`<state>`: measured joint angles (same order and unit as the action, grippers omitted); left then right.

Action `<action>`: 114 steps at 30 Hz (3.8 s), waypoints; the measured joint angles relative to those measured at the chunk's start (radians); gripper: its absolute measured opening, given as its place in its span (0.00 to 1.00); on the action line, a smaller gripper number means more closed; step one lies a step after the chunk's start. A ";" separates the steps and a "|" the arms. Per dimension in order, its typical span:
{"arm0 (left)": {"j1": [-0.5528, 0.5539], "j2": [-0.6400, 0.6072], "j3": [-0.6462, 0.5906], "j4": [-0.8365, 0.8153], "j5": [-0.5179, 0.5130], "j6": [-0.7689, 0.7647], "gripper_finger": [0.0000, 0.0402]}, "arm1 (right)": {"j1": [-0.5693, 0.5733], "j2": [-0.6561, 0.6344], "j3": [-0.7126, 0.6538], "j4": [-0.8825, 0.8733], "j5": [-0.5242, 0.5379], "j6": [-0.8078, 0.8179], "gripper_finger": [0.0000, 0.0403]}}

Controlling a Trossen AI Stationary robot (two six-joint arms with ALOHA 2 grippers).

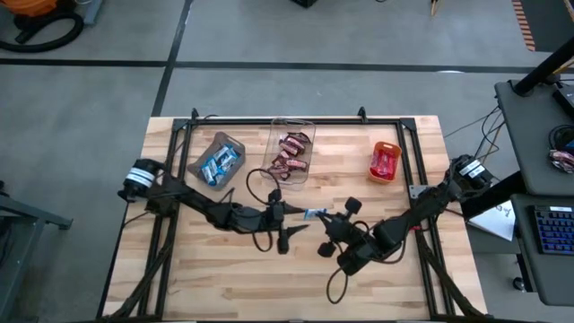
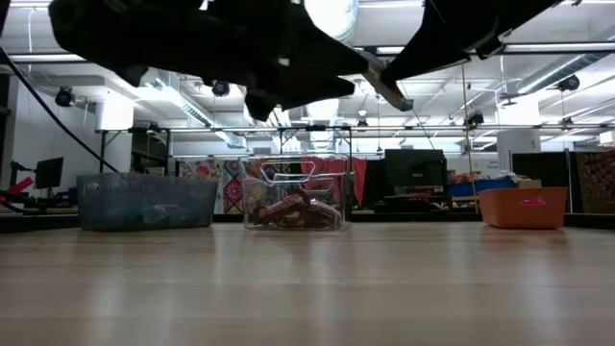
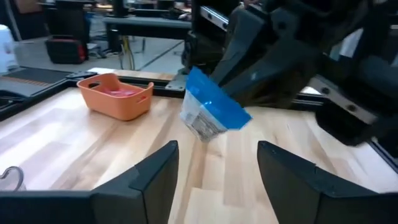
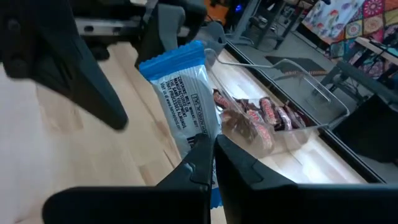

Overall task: Sort candy
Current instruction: Put the blue chocolate into the black bin, then return to Home Position

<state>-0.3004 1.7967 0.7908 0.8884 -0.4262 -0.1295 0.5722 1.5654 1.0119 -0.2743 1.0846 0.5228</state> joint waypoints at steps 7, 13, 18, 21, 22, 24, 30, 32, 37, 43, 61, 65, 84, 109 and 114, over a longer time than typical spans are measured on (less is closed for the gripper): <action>0.000 0.067 0.082 0.022 -0.089 0.001 0.51 | -0.008 0.000 0.000 0.014 -0.001 -0.011 0.02; -0.002 0.072 0.083 0.104 -0.090 0.039 0.48 | -0.008 0.000 0.000 0.018 -0.002 -0.010 0.02; -0.002 0.073 0.081 0.099 -0.091 0.039 0.33 | -0.008 0.000 0.000 0.023 -0.003 0.000 0.02; -0.002 0.074 0.080 0.098 -0.093 0.039 0.20 | -0.008 0.000 0.000 0.026 -0.003 0.001 0.02; -0.002 0.074 0.080 0.096 -0.093 0.039 0.15 | -0.008 0.000 0.000 0.027 -0.004 0.001 0.02; -0.003 0.074 0.078 0.091 -0.090 0.044 0.05 | -0.008 0.000 0.000 0.027 -0.003 0.001 0.02; -0.003 0.075 0.077 0.090 -0.088 0.046 0.02 | -0.008 0.000 0.000 0.030 -0.002 0.001 0.02; -0.003 0.075 0.077 0.088 -0.089 0.049 0.01 | -0.008 0.000 0.000 0.029 -0.003 0.000 0.02; -0.005 0.021 0.073 -0.063 -0.140 0.102 0.01 | -0.008 -0.007 0.000 0.011 -0.001 -0.008 0.02; -0.005 -0.220 0.073 -0.583 -0.217 0.072 0.00 | -0.008 -0.029 0.000 -0.025 0.000 -0.001 0.02; 0.274 -0.625 0.284 -2.162 -0.271 -0.657 0.00 | -0.027 -0.039 0.000 -0.019 -0.009 0.005 0.02; 0.452 -0.587 0.268 -2.160 -0.200 -0.572 0.00 | -0.028 -0.039 0.000 -0.020 -0.013 0.020 0.02; 0.666 -0.149 0.375 -2.170 0.000 -0.395 0.01 | -0.028 -0.039 0.000 -0.027 -0.015 0.027 0.02; 0.672 -0.012 0.530 -2.200 -0.096 -0.353 0.28 | -0.028 -0.036 -0.002 -0.036 -0.046 0.028 0.02; 0.638 -0.044 0.521 -2.234 -0.132 -0.343 0.37 | -0.028 -0.023 -0.002 -0.037 -0.047 0.028 0.02</action>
<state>0.3373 1.7524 1.3121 -1.3455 -0.5586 -0.4721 0.5446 1.5426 1.0096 -0.3118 1.0377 0.5507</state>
